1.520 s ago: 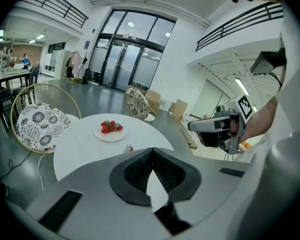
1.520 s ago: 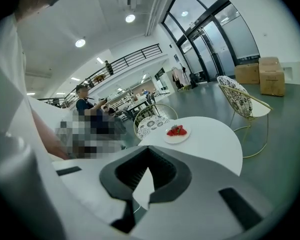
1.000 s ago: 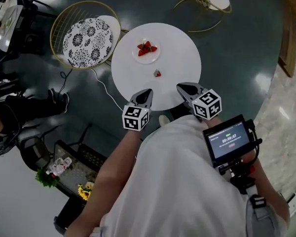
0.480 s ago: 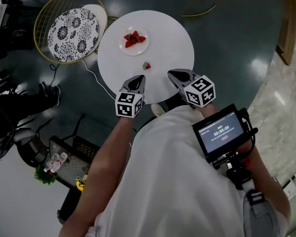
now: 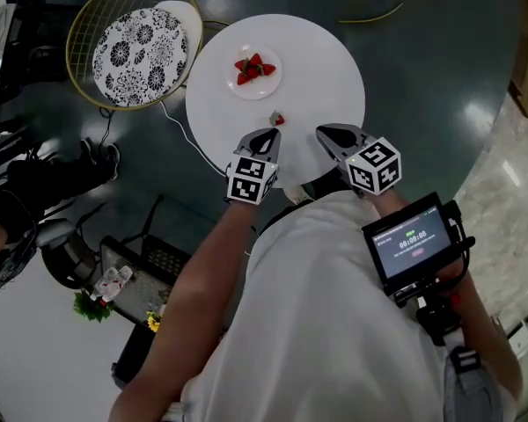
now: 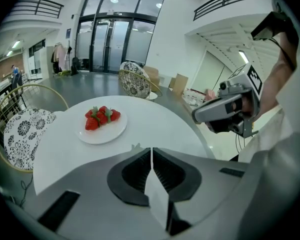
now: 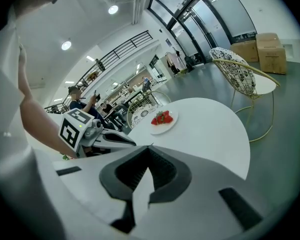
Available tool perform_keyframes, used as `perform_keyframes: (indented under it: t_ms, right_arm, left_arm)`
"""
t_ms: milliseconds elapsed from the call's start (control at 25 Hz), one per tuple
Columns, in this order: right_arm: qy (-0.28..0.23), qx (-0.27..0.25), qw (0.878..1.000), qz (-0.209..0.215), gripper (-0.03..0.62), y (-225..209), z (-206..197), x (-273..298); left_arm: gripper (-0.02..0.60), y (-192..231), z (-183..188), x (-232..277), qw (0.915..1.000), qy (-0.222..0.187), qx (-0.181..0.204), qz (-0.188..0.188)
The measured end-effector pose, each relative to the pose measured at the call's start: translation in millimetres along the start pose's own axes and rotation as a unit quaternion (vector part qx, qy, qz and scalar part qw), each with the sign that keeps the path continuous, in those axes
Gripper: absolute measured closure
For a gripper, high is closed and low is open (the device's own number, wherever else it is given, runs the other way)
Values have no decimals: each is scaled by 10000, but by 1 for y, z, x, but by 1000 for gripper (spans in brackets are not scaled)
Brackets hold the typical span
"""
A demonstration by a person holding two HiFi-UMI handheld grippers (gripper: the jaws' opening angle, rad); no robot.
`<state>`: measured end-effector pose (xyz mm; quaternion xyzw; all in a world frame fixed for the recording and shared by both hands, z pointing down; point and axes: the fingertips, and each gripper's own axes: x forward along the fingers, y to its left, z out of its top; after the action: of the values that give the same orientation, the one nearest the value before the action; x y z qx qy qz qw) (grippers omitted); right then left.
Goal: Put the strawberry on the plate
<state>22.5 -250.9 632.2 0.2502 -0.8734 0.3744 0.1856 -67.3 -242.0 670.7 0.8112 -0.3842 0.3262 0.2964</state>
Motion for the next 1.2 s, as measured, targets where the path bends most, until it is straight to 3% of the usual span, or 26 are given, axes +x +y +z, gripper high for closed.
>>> perform_keyframes:
  t_ms: [200,280,440,680,960,1200]
  right_arm:
    - [-12,76,10000,-33,588,2,-2,0]
    - [-17,106,9999,-59,588,1,-4,0]
    - [-36,179,9998,-114,588,-1,-6,-2]
    - [-57,296,9994,-171,588,-15,-7,2]
    - [-28,406,9991,-137,588,-33,-10,10]
    - [-38,381,9992,-107,588,-32,-7,13]
  left_arm:
    - [574,5,1,6,9991,167,340,162]
    - [524,7,-1,11,9983,252,474,225]
    - [511,11,-8,19,9942,591,857,256]
    - [500,23,-18,37,9897,976,1018,244]
    - [500,31,-14,57,9902,1059,879,226]
    - [500,38,-1,52,9947,784,570,349]
